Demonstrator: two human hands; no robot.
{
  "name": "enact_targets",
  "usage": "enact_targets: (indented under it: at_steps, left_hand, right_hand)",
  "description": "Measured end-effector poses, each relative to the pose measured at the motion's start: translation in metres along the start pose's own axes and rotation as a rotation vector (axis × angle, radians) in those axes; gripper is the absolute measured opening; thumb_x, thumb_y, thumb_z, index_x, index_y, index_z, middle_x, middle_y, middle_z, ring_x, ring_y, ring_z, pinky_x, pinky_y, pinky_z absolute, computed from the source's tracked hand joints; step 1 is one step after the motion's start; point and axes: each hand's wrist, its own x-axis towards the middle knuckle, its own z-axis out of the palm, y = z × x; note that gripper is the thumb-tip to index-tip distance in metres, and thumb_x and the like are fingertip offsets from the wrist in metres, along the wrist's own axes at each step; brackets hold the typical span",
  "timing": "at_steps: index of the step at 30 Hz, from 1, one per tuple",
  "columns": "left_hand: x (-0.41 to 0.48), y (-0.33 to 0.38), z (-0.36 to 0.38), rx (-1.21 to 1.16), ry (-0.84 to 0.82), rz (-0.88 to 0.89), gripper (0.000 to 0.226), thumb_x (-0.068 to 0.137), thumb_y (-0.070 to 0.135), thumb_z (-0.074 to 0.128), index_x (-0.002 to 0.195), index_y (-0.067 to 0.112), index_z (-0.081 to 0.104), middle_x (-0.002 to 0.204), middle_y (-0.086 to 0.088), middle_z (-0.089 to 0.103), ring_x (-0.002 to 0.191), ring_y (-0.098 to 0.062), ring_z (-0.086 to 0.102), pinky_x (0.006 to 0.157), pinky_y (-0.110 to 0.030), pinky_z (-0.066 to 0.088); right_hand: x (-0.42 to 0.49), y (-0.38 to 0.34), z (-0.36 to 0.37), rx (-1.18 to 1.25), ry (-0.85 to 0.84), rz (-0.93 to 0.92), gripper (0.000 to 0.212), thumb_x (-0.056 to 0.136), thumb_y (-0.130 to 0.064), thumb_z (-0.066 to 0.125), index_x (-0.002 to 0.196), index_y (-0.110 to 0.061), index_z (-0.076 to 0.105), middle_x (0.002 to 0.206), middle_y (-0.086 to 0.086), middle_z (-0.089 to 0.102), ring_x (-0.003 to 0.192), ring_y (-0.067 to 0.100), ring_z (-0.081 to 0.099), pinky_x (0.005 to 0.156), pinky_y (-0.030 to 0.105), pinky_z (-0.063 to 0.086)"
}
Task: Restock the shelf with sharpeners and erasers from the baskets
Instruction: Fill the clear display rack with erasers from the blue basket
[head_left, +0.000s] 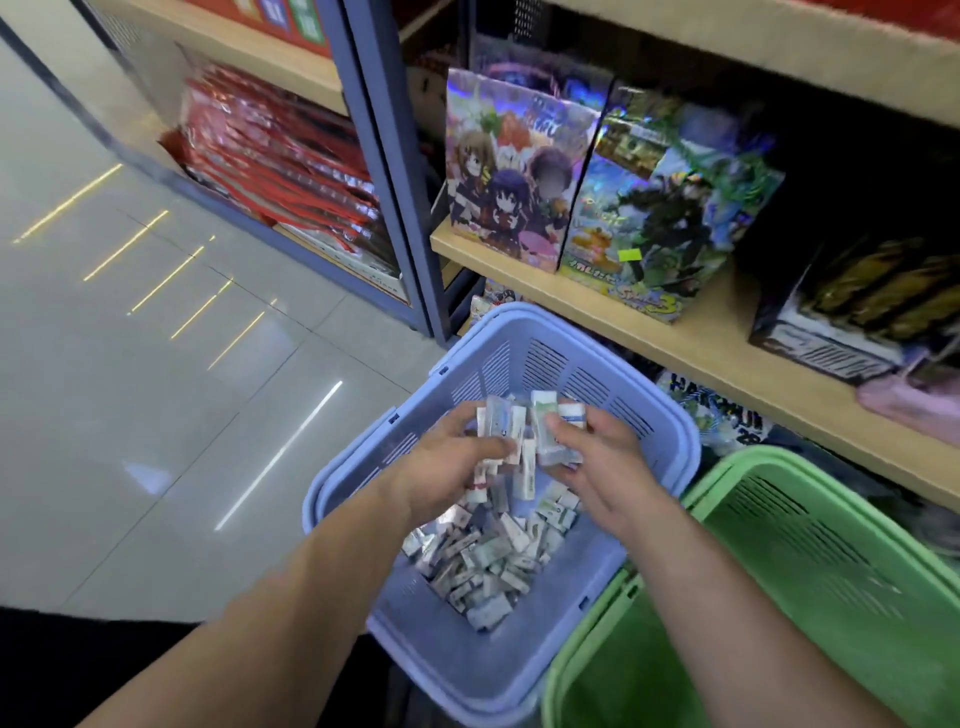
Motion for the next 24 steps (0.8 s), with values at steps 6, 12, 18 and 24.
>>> enact_targets:
  at_steps: [6, 12, 18, 24]
  left_hand:
    - [-0.058, 0.037, 0.025, 0.028, 0.024, 0.122, 0.051, 0.07, 0.012, 0.082, 0.118, 0.02, 0.068, 0.108, -0.016, 0.071, 0.085, -0.03, 0.067, 0.068, -0.04, 0.047]
    - [-0.091, 0.039, 0.039, -0.123, -0.016, 0.12, 0.036, 0.096, 0.003, 0.064, 0.13, 0.013, 0.059, 0.115, -0.016, 0.071, 0.095, -0.03, 0.073, 0.079, -0.041, 0.058]
    - [-0.091, 0.035, 0.053, -0.121, 0.016, 0.147, 0.038, 0.094, 0.003, 0.064, 0.13, 0.013, 0.06, 0.112, -0.013, 0.074, 0.094, -0.026, 0.072, 0.067, -0.029, 0.057]
    - [-0.084, 0.029, 0.057, -0.136, 0.013, 0.157, 0.038, 0.094, 0.002, 0.061, 0.13, 0.015, 0.061, 0.116, -0.018, 0.072, 0.086, -0.022, 0.069, 0.067, -0.03, 0.055]
  right_hand:
    - [-0.075, -0.027, 0.003, 0.138, -0.045, -0.1, 0.02, 0.1, -0.016, 0.06, 0.118, -0.013, 0.069, 0.102, 0.003, 0.076, 0.086, 0.015, 0.07, 0.08, 0.035, 0.054]
    - [-0.107, -0.036, 0.015, 0.216, -0.042, -0.155, 0.019, 0.097, -0.008, 0.061, 0.114, -0.01, 0.068, 0.099, 0.005, 0.078, 0.089, 0.017, 0.075, 0.073, 0.028, 0.057]
    - [-0.114, -0.027, 0.007, 0.211, 0.033, -0.214, 0.018, 0.095, -0.012, 0.065, 0.112, -0.01, 0.072, 0.108, 0.011, 0.076, 0.102, 0.028, 0.072, 0.094, 0.045, 0.055]
    - [-0.108, -0.02, 0.008, 0.274, 0.053, -0.241, 0.021, 0.083, -0.014, 0.075, 0.104, -0.013, 0.069, 0.101, 0.009, 0.077, 0.092, 0.023, 0.073, 0.086, 0.04, 0.059]
